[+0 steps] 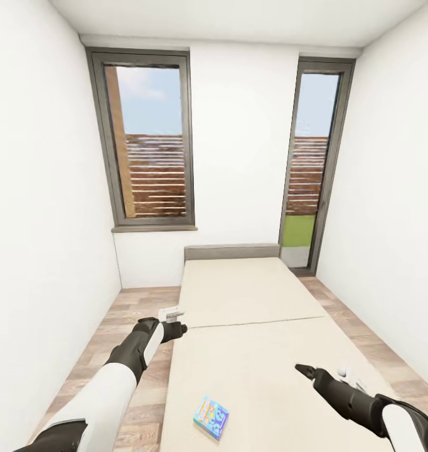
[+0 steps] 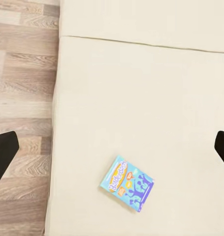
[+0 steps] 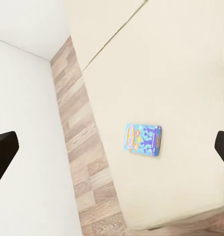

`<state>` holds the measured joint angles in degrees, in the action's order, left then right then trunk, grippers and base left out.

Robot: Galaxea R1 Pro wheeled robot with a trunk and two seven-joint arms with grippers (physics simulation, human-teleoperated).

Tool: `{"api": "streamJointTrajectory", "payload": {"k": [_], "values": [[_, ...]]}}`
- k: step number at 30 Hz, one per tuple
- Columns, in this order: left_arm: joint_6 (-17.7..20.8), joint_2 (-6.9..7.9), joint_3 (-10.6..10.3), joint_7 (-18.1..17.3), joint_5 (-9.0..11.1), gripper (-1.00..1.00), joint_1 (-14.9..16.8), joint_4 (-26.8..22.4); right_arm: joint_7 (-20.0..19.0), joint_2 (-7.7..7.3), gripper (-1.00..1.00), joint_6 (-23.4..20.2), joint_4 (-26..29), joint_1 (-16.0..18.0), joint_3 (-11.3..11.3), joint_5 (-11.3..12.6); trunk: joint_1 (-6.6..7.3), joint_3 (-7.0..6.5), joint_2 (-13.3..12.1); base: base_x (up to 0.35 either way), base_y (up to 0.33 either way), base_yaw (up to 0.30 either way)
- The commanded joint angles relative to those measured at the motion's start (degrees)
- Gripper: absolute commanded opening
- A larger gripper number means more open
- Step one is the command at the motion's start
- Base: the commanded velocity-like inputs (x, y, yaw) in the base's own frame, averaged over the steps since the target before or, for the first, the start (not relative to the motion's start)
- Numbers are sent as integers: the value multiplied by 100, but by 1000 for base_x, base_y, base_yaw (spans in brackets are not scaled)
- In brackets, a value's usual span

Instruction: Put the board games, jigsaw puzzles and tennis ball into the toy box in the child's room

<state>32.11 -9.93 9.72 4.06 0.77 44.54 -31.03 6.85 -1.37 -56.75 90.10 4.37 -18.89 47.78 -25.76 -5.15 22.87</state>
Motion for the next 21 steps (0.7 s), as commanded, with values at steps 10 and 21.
{"api": "streamJointTrajectory", "payload": {"k": [10, 21], "values": [[1, -7, 30, 17, 10, 100, 2, 0, -22, -12, 100, 148, -26, -276, -10, 58, -3, 61, 5, 0, 0, 0], [-6, -7, 30, 16, 3, 100, 2, 1, -22, -11, 100, 164, -36, -287, -7, 56, -3, 127, 5, 0, -190, 0]]}}
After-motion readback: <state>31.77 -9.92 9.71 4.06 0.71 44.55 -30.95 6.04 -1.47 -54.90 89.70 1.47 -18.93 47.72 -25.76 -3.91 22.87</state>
